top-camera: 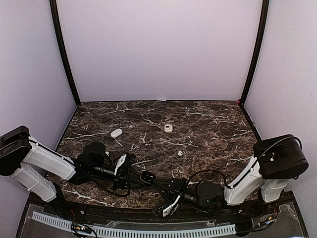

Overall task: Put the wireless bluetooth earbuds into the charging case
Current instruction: Insert the right earbud into the right side groove of the charging case.

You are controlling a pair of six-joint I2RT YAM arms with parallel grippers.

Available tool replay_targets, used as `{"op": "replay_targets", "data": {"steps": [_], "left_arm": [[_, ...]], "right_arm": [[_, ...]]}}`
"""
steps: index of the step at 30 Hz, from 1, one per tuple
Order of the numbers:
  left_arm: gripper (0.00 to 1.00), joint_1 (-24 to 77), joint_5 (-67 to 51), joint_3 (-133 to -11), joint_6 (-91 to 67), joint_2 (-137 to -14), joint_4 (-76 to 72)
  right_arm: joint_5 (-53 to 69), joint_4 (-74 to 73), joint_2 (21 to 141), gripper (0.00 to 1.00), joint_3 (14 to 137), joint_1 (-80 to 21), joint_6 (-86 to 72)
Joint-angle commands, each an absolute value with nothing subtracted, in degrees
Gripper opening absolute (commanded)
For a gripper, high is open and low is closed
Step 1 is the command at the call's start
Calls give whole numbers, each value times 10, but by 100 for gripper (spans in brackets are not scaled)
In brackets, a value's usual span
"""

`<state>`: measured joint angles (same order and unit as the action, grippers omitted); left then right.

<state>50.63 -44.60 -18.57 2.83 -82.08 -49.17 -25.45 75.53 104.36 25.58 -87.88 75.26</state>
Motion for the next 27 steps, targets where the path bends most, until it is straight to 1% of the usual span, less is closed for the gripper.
{"op": "replay_targets", "data": {"steps": [1, 2, 3, 6, 7, 9, 13, 16, 17, 18, 20, 21, 25, 27], "left_arm": [[11, 503, -456, -184, 37, -813, -523], [11, 503, -456, -183, 38, -813, -524], [11, 503, -455, -183, 38, -812, -524], [11, 503, -451, -182, 36, -811, -525], [11, 503, -449, -182, 37, -810, -525], [11, 503, -444, -180, 35, -807, -529], [11, 503, -434, -174, 32, -803, -536], [11, 502, -427, -172, 30, -799, -537], [11, 502, -424, -172, 30, -798, -538], [11, 502, -420, -172, 29, -798, -537], [11, 502, -418, -171, 28, -796, -537], [11, 501, -415, -171, 28, -796, -538], [11, 500, -408, -167, 27, -793, -545], [11, 500, -401, -163, 27, -791, -550]], "right_arm": [[-234, 744, 1020, 27, 251, -889, 720], [-230, 741, 1013, 30, 250, -889, 711], [-225, 734, 1000, 35, 250, -889, 700], [-205, 688, 971, 61, 251, -889, 669], [-200, 679, 963, 65, 251, -889, 661], [-191, 680, 948, 68, 246, -888, 644], [-187, 695, 924, 69, 238, -887, 618], [-192, 698, 921, 73, 232, -886, 592], [-194, 701, 902, 77, 228, -885, 578], [-196, 706, 895, 86, 225, -882, 560], [-209, 711, 881, 96, 221, -874, 516], [-224, 708, 874, 99, 223, -870, 485], [-350, 647, 842, 99, 260, -846, 330], [-331, 532, 819, 99, 289, -828, 263]]}}
